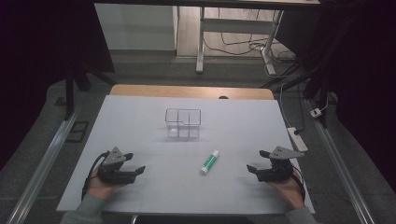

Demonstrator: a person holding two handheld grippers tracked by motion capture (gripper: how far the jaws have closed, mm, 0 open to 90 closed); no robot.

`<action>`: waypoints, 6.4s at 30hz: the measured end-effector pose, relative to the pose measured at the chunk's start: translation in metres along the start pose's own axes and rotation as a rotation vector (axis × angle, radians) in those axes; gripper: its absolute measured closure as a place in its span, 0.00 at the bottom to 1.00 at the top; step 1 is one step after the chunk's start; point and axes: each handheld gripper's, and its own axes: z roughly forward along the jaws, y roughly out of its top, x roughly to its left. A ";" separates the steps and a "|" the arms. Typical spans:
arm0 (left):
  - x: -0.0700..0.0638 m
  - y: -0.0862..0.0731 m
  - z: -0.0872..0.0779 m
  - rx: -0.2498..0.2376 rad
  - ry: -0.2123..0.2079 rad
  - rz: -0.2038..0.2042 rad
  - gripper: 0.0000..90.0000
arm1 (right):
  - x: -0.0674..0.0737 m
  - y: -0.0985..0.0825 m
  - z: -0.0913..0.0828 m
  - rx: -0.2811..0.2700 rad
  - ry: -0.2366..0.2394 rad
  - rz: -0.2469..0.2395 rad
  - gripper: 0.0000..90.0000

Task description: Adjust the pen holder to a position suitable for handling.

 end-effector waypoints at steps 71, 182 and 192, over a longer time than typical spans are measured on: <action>0.026 0.068 0.052 0.014 0.037 0.012 0.34 | 0.000 -0.002 0.008 0.031 -0.003 -0.006 0.21; 0.020 0.140 0.164 0.047 -0.042 0.042 0.99 | 0.005 -0.003 0.010 0.048 0.005 -0.042 0.22; 0.014 0.145 0.171 0.043 -0.057 0.049 0.99 | 0.005 -0.004 0.010 0.051 0.008 -0.044 0.22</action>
